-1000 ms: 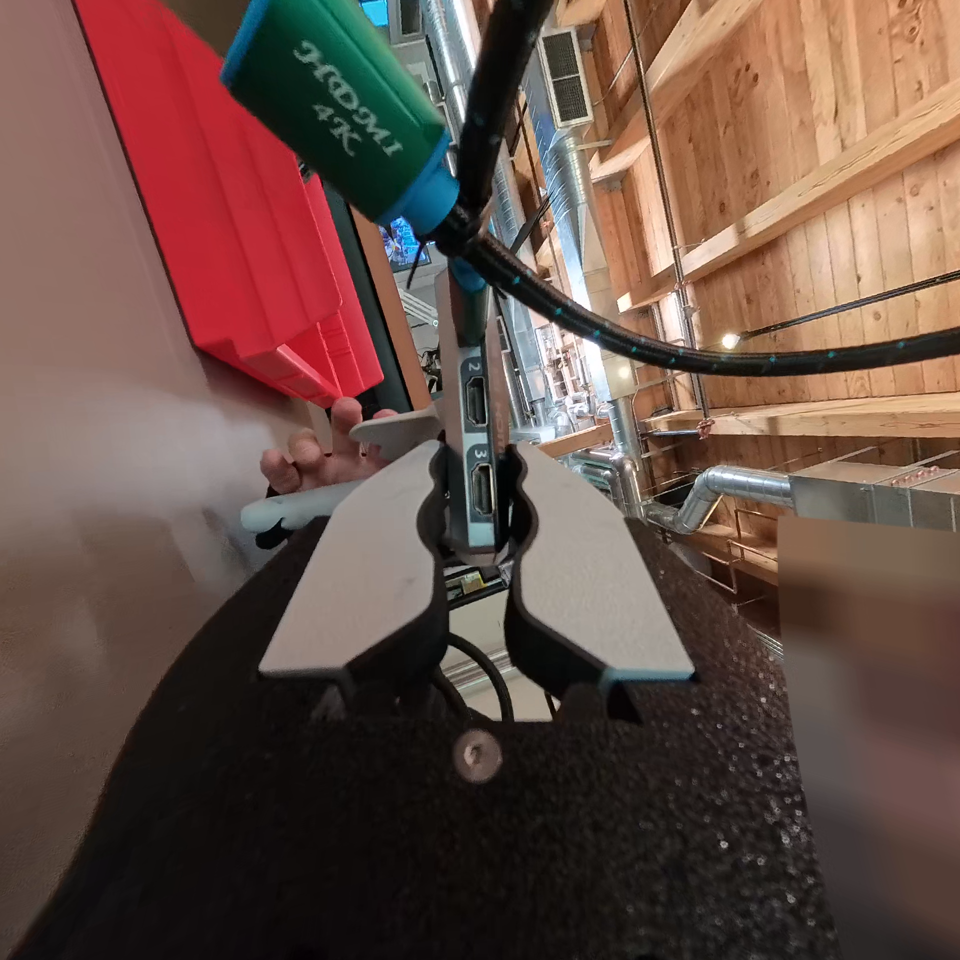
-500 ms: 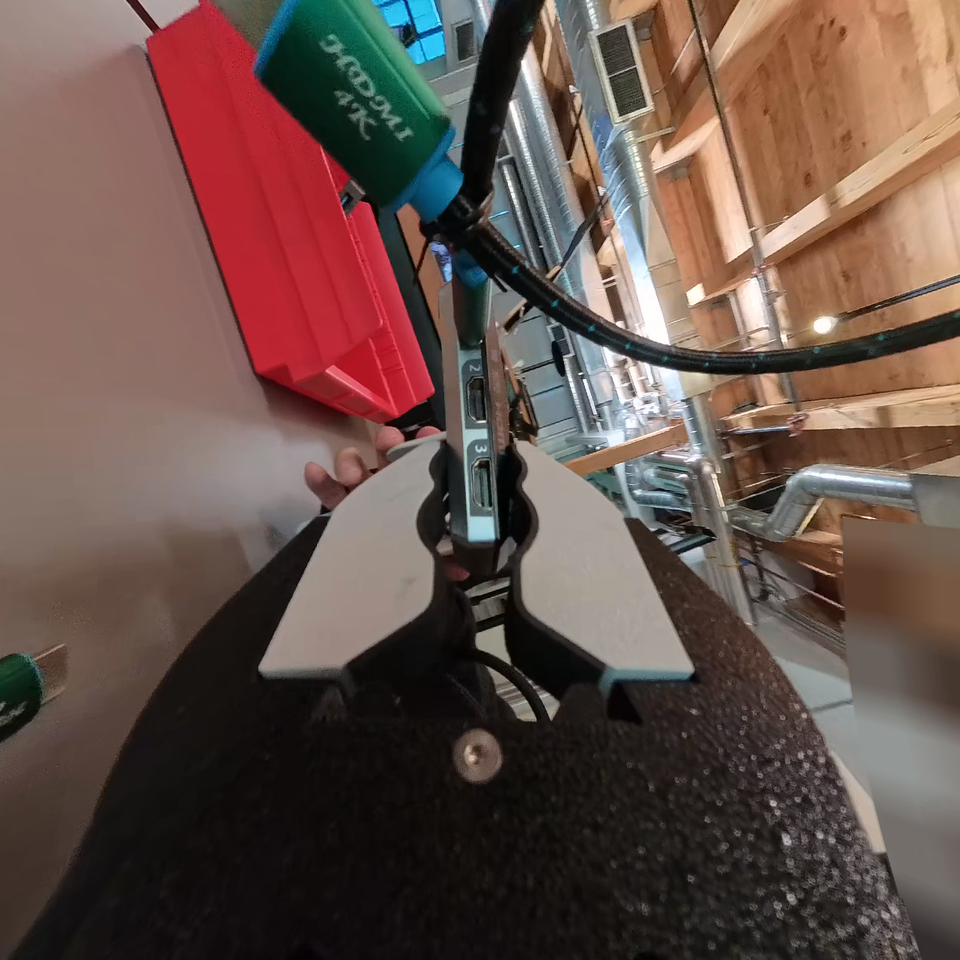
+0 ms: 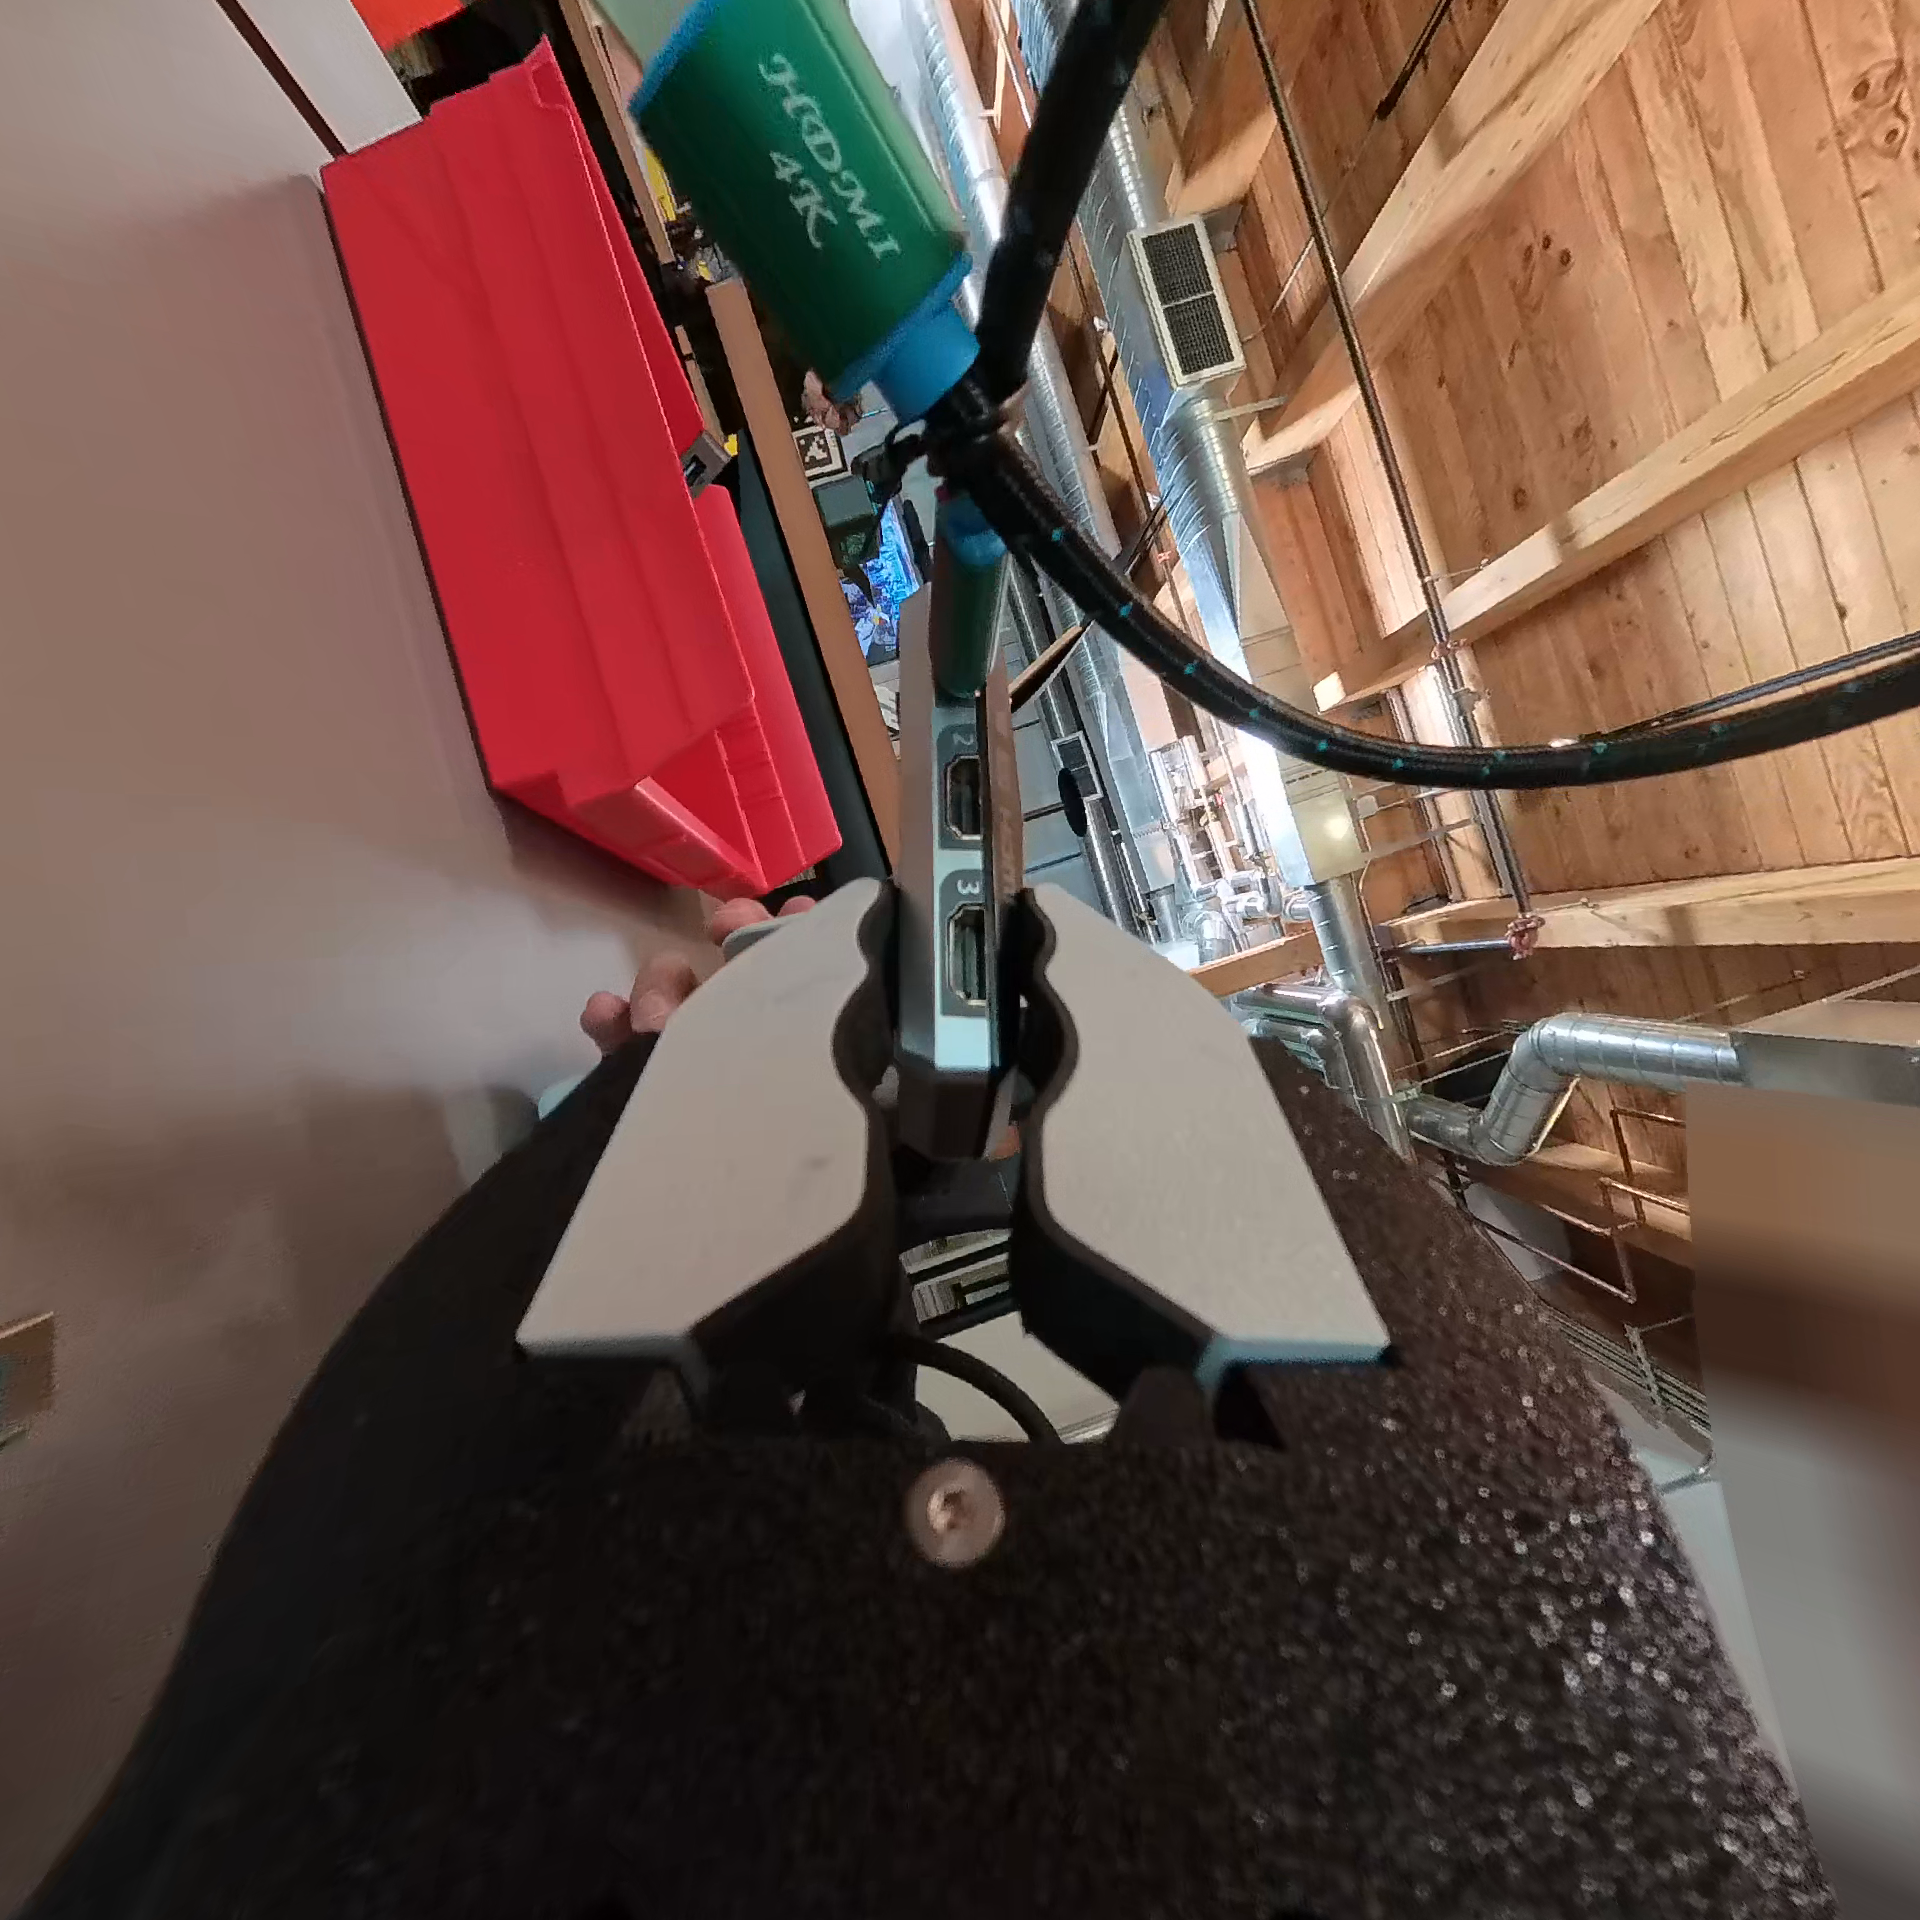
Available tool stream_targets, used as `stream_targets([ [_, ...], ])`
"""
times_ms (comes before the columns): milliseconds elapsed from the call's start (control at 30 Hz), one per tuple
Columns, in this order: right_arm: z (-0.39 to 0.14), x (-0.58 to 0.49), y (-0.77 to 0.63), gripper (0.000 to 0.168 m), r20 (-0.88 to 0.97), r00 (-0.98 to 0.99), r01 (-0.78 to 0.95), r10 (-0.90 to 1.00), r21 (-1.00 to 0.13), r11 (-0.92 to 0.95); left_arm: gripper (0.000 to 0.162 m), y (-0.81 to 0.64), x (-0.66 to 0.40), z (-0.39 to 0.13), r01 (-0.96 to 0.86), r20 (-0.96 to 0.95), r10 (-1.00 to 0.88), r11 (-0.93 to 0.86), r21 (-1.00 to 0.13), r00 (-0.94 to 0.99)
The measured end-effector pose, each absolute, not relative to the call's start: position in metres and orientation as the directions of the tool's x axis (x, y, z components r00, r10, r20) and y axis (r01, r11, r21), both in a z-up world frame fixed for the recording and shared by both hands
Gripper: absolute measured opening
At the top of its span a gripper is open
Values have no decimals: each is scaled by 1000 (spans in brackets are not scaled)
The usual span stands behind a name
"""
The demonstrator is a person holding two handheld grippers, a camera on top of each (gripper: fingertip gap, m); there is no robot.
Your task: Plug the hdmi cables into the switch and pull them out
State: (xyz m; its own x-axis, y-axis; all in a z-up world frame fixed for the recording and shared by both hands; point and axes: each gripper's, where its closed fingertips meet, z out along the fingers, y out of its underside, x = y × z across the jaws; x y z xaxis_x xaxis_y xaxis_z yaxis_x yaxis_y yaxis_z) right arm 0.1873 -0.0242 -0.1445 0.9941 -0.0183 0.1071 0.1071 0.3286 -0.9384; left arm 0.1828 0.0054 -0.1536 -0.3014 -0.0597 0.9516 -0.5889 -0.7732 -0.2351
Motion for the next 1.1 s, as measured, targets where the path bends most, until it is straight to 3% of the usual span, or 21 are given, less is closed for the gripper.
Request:
stream_targets([
  [300, -140, 189, -21, 22, 108, 994, 113, -35, -957, 269, 20, 9, 183, -154, -584, 951, -48, -780, -227, -305],
  [567, -138, 184, -30, 23, -124, 983, -161, 132, -932, 325, 30, 3, 174, -147, -498, 795, -371, -630, -595, -480],
  [833, -144, 196, -46, 23, -179, 973, -222, 148, -902, 370, 40, 25, 162, -133, -280, 478, -709, -387, -878, -518],
  [1000, -146, 203, -56, 23, -181, 973, -226, 145, -883, 413, 40, 59, 149, -141, -215, 124, -849, -12, -977, -513],
  [1100, -146, 206, -59, 23, -194, 969, -244, 156, -864, 440, 35, 79, 136, -180, -214, -204, -763, 409, -887, -613],
])
